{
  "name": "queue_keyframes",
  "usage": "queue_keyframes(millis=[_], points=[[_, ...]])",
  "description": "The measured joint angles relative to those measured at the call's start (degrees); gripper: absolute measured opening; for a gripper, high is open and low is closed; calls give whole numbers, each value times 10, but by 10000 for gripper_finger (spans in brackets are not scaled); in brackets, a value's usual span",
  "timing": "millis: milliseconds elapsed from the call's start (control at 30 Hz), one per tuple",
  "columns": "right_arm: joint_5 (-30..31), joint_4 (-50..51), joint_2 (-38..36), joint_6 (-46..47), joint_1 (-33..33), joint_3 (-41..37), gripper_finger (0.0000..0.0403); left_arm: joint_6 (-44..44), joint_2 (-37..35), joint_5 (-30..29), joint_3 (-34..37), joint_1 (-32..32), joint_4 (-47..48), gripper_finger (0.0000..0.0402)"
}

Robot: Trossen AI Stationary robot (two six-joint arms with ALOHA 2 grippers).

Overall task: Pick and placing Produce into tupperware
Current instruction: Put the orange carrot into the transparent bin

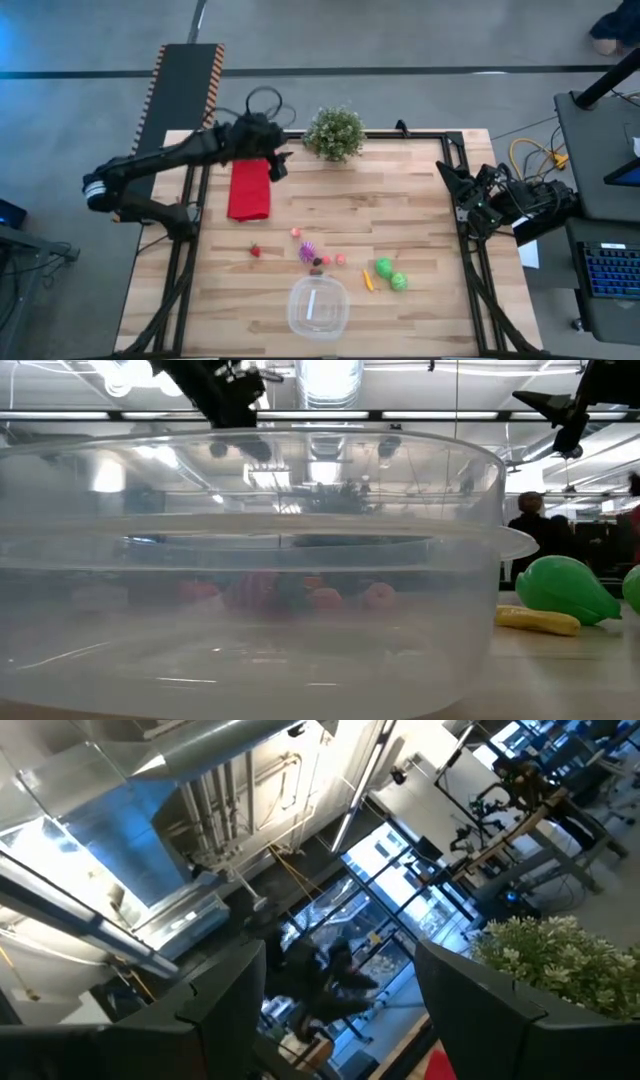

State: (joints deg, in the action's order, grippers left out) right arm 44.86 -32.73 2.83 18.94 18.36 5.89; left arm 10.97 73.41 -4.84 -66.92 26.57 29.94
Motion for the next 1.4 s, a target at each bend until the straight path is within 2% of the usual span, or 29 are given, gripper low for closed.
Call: queue_keyframes(millis=[100,233,500,733,1000,1233,1400], points=[[2,1,0,-5,0,0,249,16,32,100,-1,85,5,173],[25,1,0,-24,0,0,249,53,100,189,-17,172,5,173],[88,1,-1,17,0,0,249,130,274,273,-129,209,5,173],[126,4,-1,31,0,0,249,219,392,268,-256,218,113,173],[154,7,-1,31,0,0,249,224,457,251,-280,216,116,173],[153,7,-1,40,0,0,249,223,467,250,-281,196,104,173],[152,7,-1,40,0,0,249,221,477,189,-288,186,60,173]])
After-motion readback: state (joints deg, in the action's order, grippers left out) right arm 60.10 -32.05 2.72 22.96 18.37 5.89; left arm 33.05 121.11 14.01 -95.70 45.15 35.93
